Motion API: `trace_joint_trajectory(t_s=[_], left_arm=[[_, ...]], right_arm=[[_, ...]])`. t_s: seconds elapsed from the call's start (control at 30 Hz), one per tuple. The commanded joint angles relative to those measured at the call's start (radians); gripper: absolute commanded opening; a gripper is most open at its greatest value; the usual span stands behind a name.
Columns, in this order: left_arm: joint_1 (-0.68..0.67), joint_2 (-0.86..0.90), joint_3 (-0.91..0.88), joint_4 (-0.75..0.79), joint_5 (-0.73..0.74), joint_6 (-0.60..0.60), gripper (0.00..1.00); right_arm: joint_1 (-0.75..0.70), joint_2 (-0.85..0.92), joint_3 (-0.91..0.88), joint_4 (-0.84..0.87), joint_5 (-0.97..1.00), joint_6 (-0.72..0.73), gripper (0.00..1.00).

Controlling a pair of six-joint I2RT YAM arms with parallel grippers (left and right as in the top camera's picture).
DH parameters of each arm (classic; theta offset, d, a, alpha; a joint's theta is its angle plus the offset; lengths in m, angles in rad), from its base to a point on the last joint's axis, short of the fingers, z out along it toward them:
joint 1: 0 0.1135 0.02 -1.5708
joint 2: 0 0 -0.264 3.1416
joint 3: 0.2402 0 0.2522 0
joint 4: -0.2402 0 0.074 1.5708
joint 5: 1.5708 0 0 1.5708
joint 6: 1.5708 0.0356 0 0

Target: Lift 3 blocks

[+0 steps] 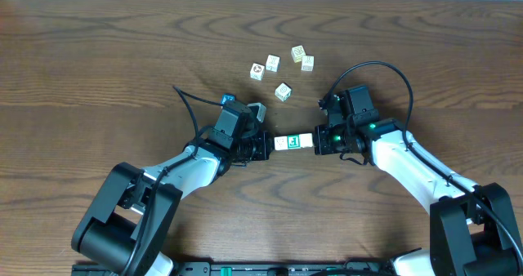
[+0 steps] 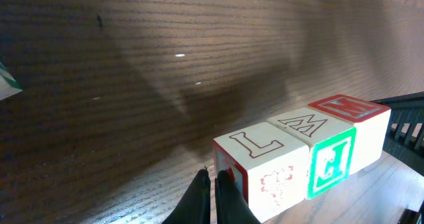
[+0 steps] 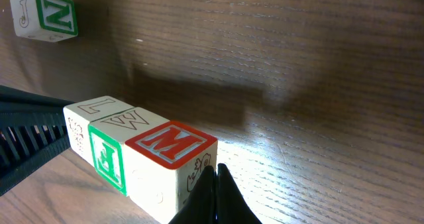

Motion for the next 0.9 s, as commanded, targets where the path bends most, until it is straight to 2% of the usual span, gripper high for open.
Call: trace_joint_trajectory(t_s=[0.0, 0.5, 0.87], left_arm=[[-0.036, -0.005, 0.038, 0.024, 0.095, 0.006, 0.07], [-0.037, -0.005, 0.038, 0.024, 0.095, 0.007, 0.07], [-0.088, 0.006, 0.038, 0.017, 0.037, 0.006, 0.07]], right_arm=[[0.05, 0.007, -0.006, 0.01, -0.128, 0.001, 0.01], [0.05, 0.007, -0.028, 0.029, -0.127, 0.002, 0.01], [0.05, 0.007, -0.042, 0.04, -0.127, 0.002, 0.01]])
